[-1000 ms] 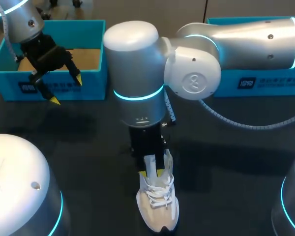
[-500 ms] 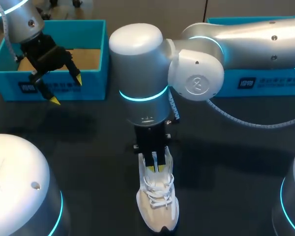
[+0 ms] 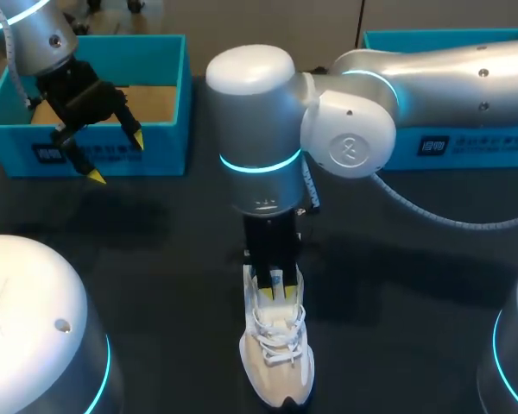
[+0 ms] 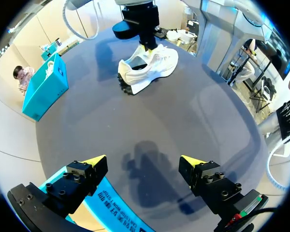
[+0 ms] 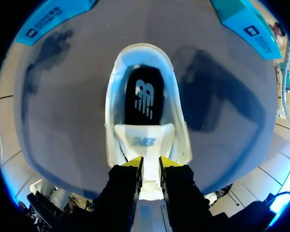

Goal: Take the shoe out of the shoebox, open the shoe tongue, remove and reinsert the insole, then place the shoe into the shoebox

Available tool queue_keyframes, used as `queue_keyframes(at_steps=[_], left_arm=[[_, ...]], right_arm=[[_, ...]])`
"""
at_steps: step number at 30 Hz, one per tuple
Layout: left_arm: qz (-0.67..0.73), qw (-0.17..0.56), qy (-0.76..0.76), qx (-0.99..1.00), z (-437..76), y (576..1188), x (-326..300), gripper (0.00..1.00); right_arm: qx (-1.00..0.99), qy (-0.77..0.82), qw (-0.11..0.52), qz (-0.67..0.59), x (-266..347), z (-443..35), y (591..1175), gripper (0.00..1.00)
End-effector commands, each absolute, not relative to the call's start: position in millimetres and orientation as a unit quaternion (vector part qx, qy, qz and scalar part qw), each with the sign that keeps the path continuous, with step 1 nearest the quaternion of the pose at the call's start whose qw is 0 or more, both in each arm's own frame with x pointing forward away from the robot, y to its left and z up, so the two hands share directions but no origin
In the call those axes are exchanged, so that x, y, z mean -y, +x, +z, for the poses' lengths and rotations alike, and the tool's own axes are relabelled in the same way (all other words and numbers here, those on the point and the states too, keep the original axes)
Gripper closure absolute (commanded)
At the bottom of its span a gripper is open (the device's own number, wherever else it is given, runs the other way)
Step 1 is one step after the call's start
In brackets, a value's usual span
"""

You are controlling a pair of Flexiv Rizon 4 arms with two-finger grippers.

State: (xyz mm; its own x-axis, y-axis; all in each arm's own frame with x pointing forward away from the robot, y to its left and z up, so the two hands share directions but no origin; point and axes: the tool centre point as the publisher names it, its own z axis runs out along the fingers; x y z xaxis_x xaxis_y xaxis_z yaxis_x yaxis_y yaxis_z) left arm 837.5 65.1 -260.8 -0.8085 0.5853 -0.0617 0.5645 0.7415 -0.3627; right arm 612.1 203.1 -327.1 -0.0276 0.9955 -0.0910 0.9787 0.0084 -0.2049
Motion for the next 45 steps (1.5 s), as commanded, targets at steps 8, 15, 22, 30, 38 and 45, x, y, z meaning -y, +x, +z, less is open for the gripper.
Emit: queue_keyframes(at_steps=[8, 15, 22, 30, 38, 45], left_arm=[[0.183, 0.028, -0.308, 0.933, -260.2, 837.2, -65.2, 0.00], [0.183, 0.028, -0.308, 0.933, -260.2, 837.2, -65.2, 0.00], [0.183, 0.028, -0.308, 0.933, -260.2, 837.2, -65.2, 0.00], [0.183, 0.028, -0.308, 0.933, -260.2, 837.2, -65.2, 0.00], [0.183, 0.028, -0.308, 0.933, -260.2, 837.2, -65.2, 0.00], [0.183, 0.028, -0.308, 0.933, -260.2, 837.2, -65.2, 0.00]], right_arm=[[0.719, -0.687, 0.043, 0.094, -204.2, -332.9, 621.5, 0.77], [0.720, -0.686, 0.059, 0.089, -203.1, -345.5, 627.7, 0.78], [0.735, -0.671, 0.029, 0.095, -207.1, -308.4, 617.8, 0.75], [0.846, -0.531, 0.017, 0.030, -218.6, -283.1, 625.5, 0.65], [0.940, -0.341, -0.008, -0.001, -222.7, -278.0, 639.9, 0.36], [0.971, -0.231, -0.020, -0.052, -222.7, -267.4, 651.7, 0.00]])
